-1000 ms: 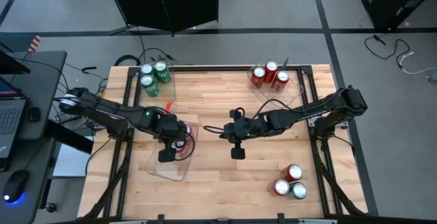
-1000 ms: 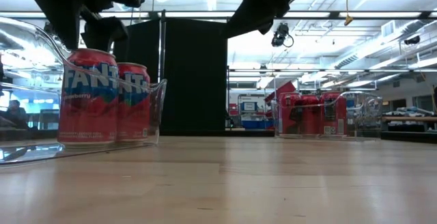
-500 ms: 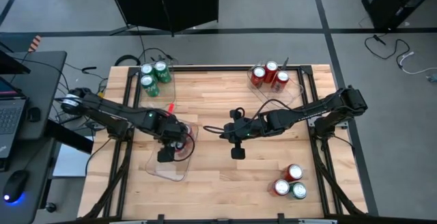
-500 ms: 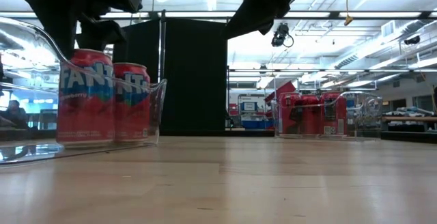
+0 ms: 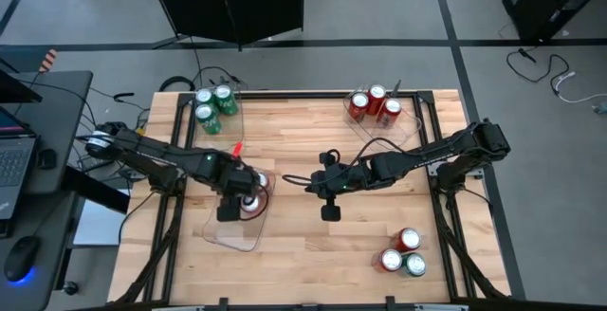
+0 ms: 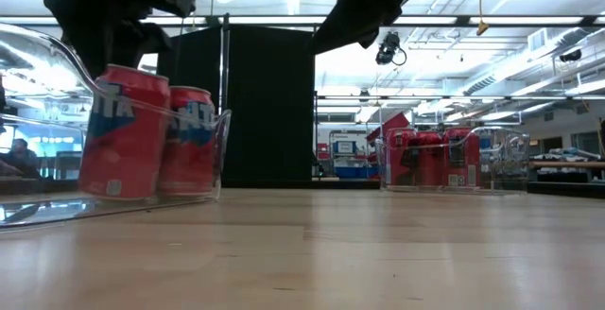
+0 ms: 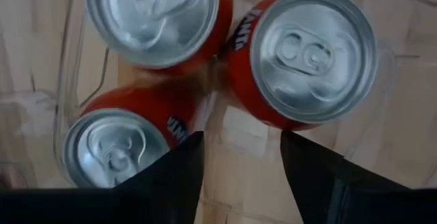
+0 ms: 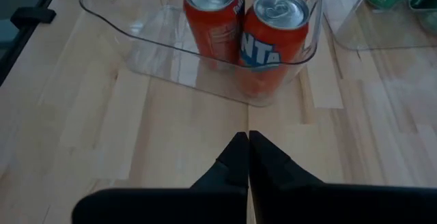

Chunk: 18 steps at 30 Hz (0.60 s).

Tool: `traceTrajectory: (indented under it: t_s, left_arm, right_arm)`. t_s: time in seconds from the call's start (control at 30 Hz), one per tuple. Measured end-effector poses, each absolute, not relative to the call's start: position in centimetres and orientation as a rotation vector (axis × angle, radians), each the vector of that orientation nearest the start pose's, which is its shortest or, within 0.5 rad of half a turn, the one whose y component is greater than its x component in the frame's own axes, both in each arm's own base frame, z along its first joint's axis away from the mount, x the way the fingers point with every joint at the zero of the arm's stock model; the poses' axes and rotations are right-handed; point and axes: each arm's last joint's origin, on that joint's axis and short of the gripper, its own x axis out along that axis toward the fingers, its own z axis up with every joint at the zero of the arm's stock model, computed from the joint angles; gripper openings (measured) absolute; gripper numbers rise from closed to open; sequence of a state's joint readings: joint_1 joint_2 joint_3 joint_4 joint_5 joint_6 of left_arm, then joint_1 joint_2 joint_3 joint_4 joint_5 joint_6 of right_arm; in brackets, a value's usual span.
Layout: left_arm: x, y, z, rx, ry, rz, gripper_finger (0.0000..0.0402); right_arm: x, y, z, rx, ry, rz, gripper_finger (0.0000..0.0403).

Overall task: Sort soda cans
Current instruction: Adjust the red soda can in the transparent bin

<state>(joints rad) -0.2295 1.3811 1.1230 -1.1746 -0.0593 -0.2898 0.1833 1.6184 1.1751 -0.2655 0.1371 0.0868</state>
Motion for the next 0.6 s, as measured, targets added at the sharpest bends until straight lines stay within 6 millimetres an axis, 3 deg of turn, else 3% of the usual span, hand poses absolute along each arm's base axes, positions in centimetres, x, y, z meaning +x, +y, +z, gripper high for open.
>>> traceTrajectory:
  t_s: [0.4, 0.6]
  left_arm:
    - [22.9, -5.3, 26.2, -0.072, 1.437, 0.045, 0.0168]
    - [22.8, -5.3, 27.8, -0.073, 1.443, 0.041, 0.0168]
  right_arm:
    - [34.7, 6.0, 25.3, -0.031, 0.706, 0.014, 0.0]
    - [34.7, 6.0, 25.3, -0.031, 0.706, 0.014, 0.0]
